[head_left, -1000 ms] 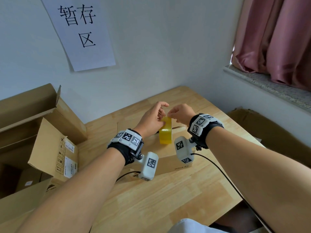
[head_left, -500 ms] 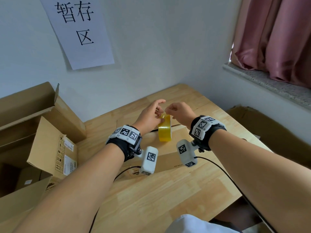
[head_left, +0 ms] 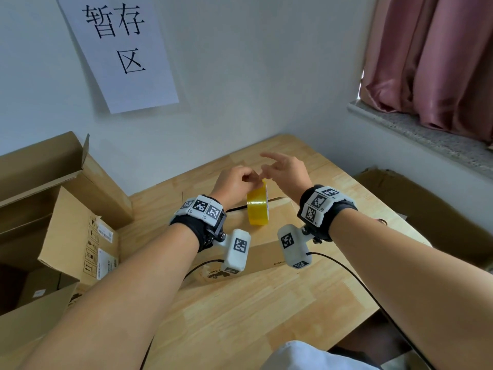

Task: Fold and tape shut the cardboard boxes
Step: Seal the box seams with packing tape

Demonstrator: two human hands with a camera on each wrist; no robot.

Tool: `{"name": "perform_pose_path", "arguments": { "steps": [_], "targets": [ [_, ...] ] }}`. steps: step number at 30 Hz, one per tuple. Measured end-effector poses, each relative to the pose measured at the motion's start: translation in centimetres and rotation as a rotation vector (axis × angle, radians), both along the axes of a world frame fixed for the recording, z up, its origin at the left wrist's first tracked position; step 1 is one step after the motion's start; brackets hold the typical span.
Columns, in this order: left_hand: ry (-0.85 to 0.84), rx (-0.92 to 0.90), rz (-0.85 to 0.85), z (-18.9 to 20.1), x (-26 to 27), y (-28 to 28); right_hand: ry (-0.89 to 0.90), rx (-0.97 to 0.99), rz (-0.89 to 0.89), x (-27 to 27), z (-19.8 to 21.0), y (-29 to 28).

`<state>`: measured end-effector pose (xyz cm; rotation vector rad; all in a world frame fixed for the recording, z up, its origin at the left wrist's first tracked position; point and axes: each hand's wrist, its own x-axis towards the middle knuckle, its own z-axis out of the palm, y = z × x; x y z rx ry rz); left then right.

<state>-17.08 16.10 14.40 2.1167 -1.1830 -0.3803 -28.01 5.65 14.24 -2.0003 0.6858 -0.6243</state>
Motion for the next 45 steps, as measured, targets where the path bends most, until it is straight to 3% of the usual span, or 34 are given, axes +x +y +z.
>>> {"name": "perform_pose_path", "arguments": {
  "steps": [2, 3, 5, 7, 11, 17, 21, 25, 29, 34, 41, 45],
  "targets": [
    [0.015, 0.004, -0.005, 0.2, 0.2, -0.1, -0.005, 0.043, -0.083, -0.3, -0.8, 0.0],
    [0.021, 0.004, -0.001, 0.2, 0.2, -0.2, 0.021, 0.161, -0.091, -0.5, -1.1, 0.0],
    [0.045, -0.002, 0.011, 0.2, 0.4, -0.3, 0.145, 0.486, 0.023, -0.9, -1.6, 0.3],
    [0.09, -0.009, 0.008, 0.3, 0.4, -0.6, 0.334, 0.566, 0.164, -1.2, -1.9, 0.7],
    [0.161, -0.009, 0.024, 0.6, 0.6, -0.9, 0.316, 0.518, 0.198, -0.9, -3.4, 1.5],
    [0.434, -0.062, 0.022, 0.5, 1.6, 0.0, 0.346, 0.194, 0.118, -1.0, -3.6, 0.6],
    [0.379, -0.087, -0.024, 0.0, 1.6, 1.6, 0.347, 0.158, 0.114, -0.6, -3.8, 0.6],
    [0.431, -0.085, -0.066, 0.2, 1.7, 3.0, 0.36, 0.128, 0.118, -0.2, -3.6, 0.8],
    [0.521, -0.11, 0.027, 0.4, 2.2, 3.0, 0.352, 0.145, 0.124, 0.5, -3.7, 0.8],
    [0.445, -0.079, 0.163, 0.5, 2.3, 1.8, 0.335, 0.186, 0.159, 0.7, -3.9, 0.4],
    [0.314, 0.003, 0.217, 0.4, 2.7, 1.7, 0.433, 0.303, 0.24, 0.5, -4.2, 0.8],
    [0.078, 0.121, 0.16, 1.4, 3.2, 2.0, 0.48, 0.194, 0.254, 1.2, -3.7, 1.3]
  ]
}}
